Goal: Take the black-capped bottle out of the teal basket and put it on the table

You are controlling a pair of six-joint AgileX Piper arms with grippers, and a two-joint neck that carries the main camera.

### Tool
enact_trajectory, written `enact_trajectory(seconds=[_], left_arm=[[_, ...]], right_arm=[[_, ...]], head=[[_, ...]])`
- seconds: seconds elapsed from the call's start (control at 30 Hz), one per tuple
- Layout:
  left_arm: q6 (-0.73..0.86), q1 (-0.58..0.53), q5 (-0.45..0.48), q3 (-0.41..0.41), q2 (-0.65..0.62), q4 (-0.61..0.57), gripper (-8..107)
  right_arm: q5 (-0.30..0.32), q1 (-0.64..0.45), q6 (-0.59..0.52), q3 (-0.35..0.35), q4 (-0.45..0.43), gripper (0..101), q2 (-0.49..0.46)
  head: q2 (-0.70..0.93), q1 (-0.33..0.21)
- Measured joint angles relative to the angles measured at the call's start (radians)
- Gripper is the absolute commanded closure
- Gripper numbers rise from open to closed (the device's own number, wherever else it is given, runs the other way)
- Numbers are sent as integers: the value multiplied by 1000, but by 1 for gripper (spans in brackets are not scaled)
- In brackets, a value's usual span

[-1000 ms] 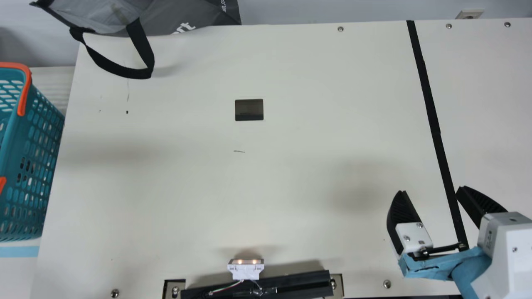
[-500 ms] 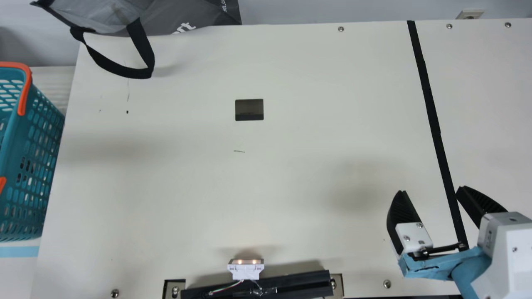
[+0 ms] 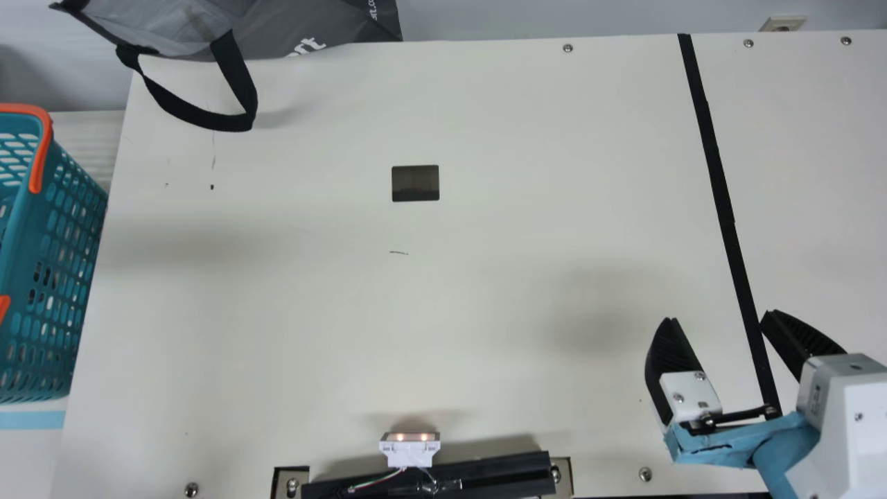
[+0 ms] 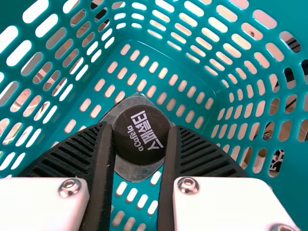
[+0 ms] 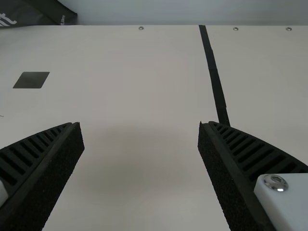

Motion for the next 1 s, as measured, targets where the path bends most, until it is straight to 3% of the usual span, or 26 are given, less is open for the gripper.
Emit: enact_trajectory(seconds=[0.6,1.0], left_arm=[[-23,-1,26,-18,-19,23,99],[-96,-5,107,-35,-133,95,99]], right_arm=[[0,0,0,0,-1,10,0],[1,0,0,0,-1,10,0]], head=[[0,0],[0,0]])
